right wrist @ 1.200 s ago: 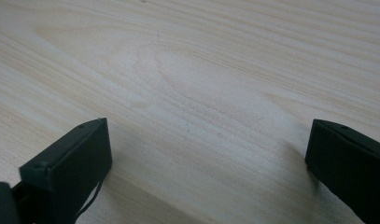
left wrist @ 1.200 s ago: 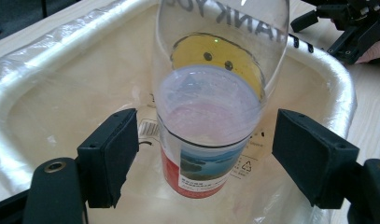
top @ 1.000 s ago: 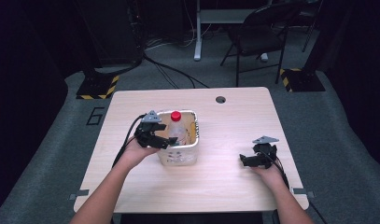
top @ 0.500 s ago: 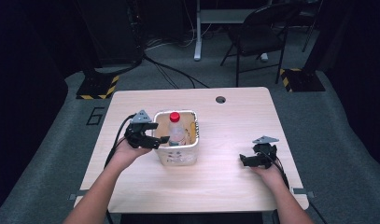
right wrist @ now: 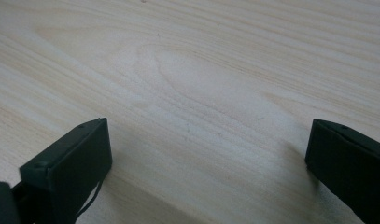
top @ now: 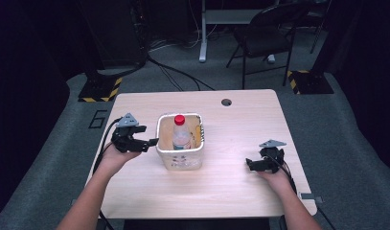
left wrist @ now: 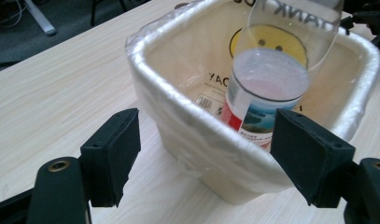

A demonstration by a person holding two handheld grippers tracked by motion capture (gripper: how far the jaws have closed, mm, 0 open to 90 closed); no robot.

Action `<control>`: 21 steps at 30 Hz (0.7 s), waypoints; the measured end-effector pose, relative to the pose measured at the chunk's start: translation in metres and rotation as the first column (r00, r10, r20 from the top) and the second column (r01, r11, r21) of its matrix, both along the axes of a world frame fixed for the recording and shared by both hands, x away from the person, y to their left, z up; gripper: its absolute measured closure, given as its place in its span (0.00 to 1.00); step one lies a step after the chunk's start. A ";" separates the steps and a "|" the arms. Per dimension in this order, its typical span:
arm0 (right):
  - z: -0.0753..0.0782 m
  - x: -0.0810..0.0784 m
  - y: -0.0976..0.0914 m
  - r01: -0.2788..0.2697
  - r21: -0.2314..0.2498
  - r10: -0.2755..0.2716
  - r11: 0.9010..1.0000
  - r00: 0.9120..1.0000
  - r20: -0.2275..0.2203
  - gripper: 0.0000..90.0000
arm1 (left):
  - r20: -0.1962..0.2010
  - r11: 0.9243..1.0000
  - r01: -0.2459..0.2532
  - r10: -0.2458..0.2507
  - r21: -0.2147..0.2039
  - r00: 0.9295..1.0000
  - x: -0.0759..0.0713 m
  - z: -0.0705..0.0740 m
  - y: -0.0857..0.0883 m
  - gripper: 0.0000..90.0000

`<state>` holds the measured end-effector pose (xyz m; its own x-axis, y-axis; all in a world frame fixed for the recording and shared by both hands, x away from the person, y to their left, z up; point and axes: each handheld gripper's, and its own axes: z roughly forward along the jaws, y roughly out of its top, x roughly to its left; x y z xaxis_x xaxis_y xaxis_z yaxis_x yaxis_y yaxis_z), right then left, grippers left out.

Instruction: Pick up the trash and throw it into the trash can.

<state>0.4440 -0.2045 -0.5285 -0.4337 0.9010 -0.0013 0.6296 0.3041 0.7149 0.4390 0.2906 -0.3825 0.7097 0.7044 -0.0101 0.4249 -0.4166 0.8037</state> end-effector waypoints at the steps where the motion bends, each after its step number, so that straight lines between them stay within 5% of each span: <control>1: 0.000 0.000 0.000 0.000 0.000 0.000 1.000 1.000 0.000 0.00 | -0.001 1.000 -0.007 0.007 0.000 1.000 0.000 -0.002 0.002 0.27; 21: 0.000 0.000 0.000 0.005 0.002 -0.005 1.000 1.000 0.002 0.00 | -0.022 0.995 -0.099 0.099 -0.015 0.995 -0.012 -0.035 0.043 0.28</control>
<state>0.4436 -0.2041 -0.5286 -0.4291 0.9033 -0.0001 0.6294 0.2991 0.7172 0.4274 0.3335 -0.4177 0.6359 0.7709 -0.0361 0.4801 -0.3585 0.8006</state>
